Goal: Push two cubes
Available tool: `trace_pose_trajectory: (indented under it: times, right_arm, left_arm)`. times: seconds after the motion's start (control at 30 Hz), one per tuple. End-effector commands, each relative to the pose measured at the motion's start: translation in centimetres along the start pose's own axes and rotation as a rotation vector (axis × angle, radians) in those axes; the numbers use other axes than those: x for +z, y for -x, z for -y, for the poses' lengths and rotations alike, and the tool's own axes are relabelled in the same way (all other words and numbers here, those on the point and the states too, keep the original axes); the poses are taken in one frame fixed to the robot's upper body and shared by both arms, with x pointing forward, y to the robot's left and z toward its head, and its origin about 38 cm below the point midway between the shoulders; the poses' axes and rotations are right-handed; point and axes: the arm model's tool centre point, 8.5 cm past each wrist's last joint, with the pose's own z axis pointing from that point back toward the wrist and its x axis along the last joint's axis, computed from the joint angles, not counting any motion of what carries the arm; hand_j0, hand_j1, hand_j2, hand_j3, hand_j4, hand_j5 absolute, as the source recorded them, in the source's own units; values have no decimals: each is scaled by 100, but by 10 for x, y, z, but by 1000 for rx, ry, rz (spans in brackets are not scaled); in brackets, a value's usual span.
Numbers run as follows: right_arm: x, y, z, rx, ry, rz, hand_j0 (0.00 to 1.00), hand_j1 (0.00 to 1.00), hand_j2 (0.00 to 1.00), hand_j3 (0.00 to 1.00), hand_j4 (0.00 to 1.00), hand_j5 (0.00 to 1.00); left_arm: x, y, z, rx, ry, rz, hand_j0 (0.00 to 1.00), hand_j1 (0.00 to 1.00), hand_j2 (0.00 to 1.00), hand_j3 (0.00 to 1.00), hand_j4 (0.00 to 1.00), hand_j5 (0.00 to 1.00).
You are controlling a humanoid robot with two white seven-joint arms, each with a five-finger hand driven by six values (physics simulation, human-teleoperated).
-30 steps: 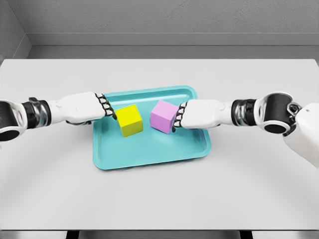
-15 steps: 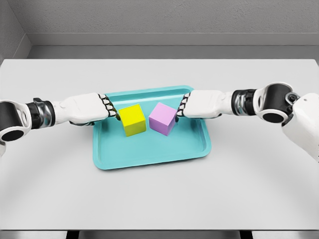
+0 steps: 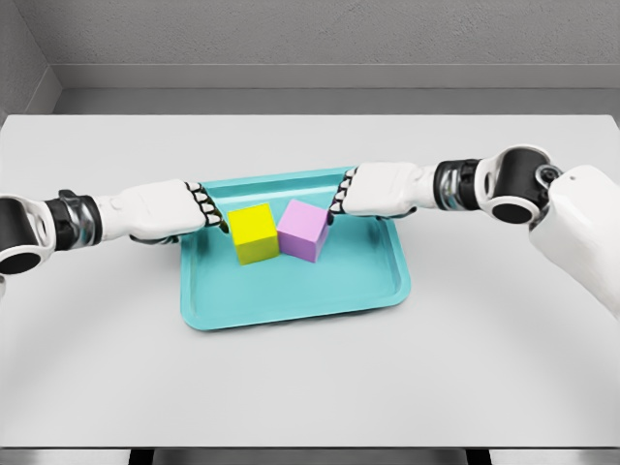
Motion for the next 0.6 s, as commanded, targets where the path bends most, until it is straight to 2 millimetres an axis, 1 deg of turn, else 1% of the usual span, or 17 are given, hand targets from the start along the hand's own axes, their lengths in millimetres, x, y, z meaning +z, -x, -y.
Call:
trace_pose_trajectory:
  times: [0.0, 0.1, 0.13, 0.2, 0.33, 0.4, 0.57]
  right_arm:
    - [-3, -3, -1, 1, -6, 11, 76, 76, 76, 76, 76, 76]
    - [-3, -2, -3, -2, -9, 10, 76, 76, 76, 76, 76, 76]
    - [-8, -4, 0, -3, -3, 16, 76, 76, 76, 76, 76, 76]
    - [-7, 2, -1, -11, -10, 3, 76, 76, 76, 76, 76, 76]
    - [-14, 5, 2, -24, -6, 3, 76, 76, 76, 76, 76, 76]
    - [-14, 7, 0, -32, -11, -1, 76, 76, 76, 76, 76, 76]
    - [-25, 3, 5, -37, -3, 14, 76, 76, 76, 76, 76, 76]
  left_arm:
    - [1, 1, 0, 5, -2, -4, 79, 79, 79, 79, 79, 79]
    - [2, 3, 2, 8, 3, -8, 79, 79, 79, 79, 79, 79]
    - [1, 2, 2, 9, 4, -6, 79, 79, 79, 79, 79, 79]
    - [1, 4, 5, 15, 10, -8, 79, 79, 79, 79, 79, 79]
    - [-1, 3, 3, 11, 8, -5, 79, 79, 79, 79, 79, 79]
    - [-1, 3, 3, 11, 8, -4, 79, 79, 79, 79, 79, 79]
    - [-2, 4, -2, 4, 0, -6, 79, 79, 79, 79, 79, 79]
